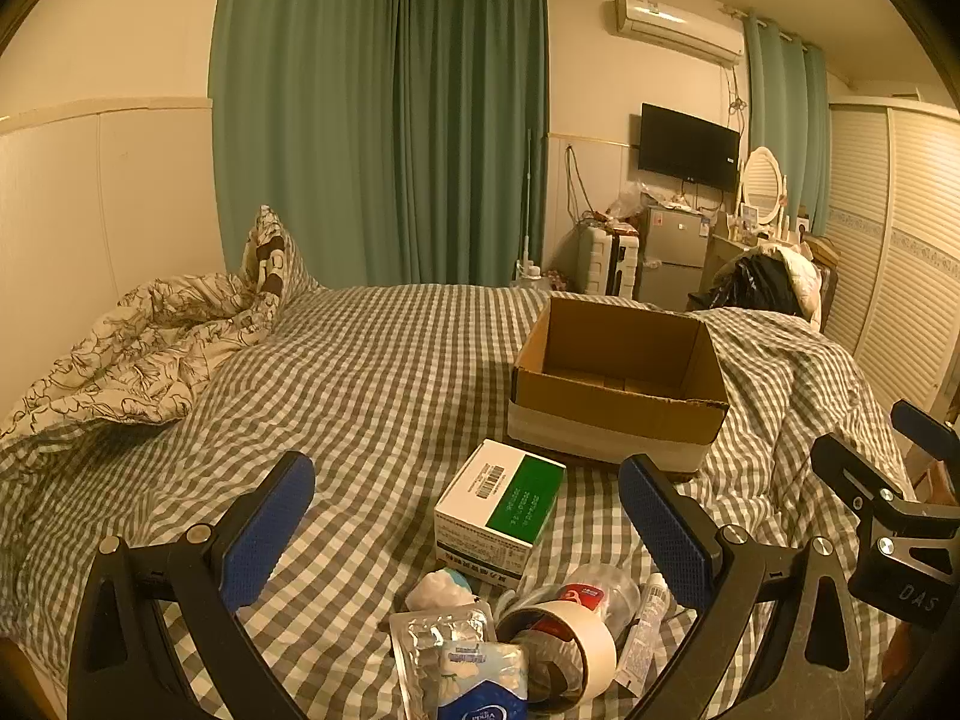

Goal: Organize objects

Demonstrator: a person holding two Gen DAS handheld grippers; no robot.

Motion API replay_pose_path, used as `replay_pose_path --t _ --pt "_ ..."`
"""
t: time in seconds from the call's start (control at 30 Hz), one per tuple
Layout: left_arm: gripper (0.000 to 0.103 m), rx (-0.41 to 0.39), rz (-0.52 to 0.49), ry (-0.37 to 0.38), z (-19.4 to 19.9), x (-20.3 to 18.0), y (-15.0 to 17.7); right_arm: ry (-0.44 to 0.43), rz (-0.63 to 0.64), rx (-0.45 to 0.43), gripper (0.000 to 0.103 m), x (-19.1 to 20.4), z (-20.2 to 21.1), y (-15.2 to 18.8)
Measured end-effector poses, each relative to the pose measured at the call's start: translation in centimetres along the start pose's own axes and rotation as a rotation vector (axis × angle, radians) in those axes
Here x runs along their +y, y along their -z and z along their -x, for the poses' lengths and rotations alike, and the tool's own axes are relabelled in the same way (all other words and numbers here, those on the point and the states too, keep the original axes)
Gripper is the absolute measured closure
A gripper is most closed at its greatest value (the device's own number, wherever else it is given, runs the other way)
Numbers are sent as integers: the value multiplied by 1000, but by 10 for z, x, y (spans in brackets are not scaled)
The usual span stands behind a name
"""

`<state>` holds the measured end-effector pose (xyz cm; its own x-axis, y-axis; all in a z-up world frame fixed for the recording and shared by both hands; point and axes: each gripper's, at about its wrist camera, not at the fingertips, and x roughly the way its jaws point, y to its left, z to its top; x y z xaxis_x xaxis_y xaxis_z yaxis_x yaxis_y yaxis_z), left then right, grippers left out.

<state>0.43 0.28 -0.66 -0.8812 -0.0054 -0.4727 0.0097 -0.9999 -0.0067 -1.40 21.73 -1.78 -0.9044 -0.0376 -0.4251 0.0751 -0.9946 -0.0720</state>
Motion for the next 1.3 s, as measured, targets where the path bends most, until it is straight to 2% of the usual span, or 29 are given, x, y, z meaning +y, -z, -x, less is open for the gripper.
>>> replay_pose_path --t 1.3 --pt "0 -3 -6 3 2 3 -4 -17 12 6 0 3 3 -1"
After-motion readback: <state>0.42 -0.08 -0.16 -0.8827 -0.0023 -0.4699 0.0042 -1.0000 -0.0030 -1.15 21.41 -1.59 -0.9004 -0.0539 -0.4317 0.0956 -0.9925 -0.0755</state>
